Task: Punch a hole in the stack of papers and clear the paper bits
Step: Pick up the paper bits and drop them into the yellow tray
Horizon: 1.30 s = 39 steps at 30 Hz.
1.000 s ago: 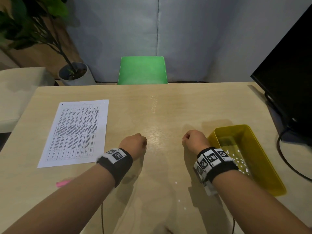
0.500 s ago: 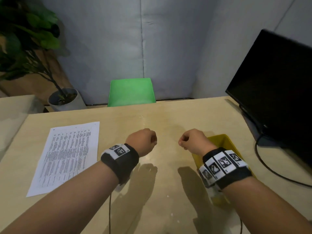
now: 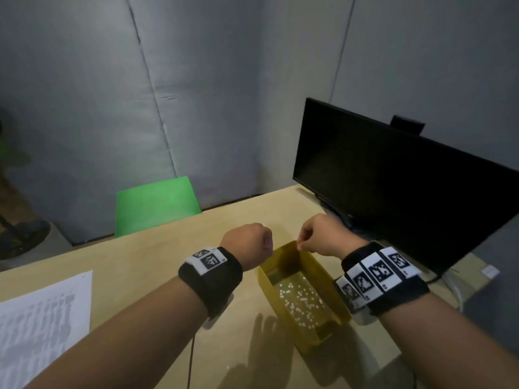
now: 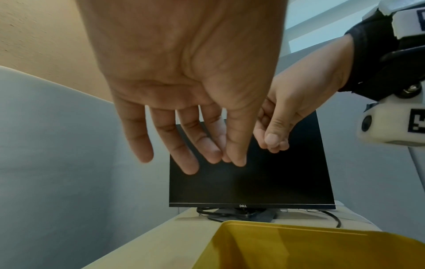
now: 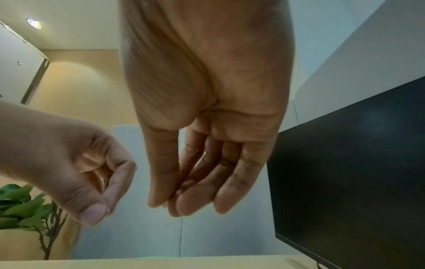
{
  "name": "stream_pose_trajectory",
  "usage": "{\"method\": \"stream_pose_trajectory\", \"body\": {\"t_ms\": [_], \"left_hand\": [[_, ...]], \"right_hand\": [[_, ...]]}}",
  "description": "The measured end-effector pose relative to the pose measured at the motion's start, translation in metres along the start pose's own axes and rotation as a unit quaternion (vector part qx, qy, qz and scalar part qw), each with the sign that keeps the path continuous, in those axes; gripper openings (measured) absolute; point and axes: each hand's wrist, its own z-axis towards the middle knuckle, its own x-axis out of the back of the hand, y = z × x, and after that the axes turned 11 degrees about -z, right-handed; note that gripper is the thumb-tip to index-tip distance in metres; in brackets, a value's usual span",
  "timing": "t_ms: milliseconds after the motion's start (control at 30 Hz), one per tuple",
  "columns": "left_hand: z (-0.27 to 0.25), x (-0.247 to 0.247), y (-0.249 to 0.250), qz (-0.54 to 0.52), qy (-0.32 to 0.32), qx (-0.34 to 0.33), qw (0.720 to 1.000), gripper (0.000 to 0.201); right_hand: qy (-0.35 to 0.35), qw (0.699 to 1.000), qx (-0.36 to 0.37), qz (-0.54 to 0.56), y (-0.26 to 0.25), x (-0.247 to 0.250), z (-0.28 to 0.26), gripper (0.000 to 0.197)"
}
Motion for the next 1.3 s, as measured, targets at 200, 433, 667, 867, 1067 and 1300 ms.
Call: {"method": "stream_pose_trajectory", "body": {"t_ms": [200, 433, 667, 867, 1067, 1300], "left_hand": [[0.016, -0.017, 0.017, 0.014, -0.049, 0.013, 0.999, 0.012], [0.028, -0.027, 0.018, 0.030, -0.078, 0.022, 0.996, 0.018], [0.034, -0.031, 0.021, 0.035, -0.071, 0.025, 0.997, 0.025], [0.030, -0.030, 0.025, 0.041, -0.056, 0.013, 0.997, 0.022], [0.017, -0.029, 0.022, 0.035, -0.037, 0.027, 0.998, 0.012], [-0.026, -0.020, -0.018, 0.027, -0.021, 0.082, 0.996, 0.023]], "right_hand": [[-0.029, 0.999, -0.027, -0.013, 0.031, -0.011, 0.000, 0.008], [-0.053, 0.998, -0.027, 0.007, 0.048, -0.018, 0.006, 0.010], [-0.076, 0.997, -0.008, 0.013, 0.051, -0.013, 0.007, 0.017], [-0.045, 0.999, 0.006, 0.016, 0.050, -0.013, 0.005, 0.014], [-0.016, 0.999, 0.026, 0.016, 0.044, -0.019, 0.000, 0.006], [-0.028, 0.997, 0.068, 0.028, 0.000, -0.038, -0.007, 0.017]]}}
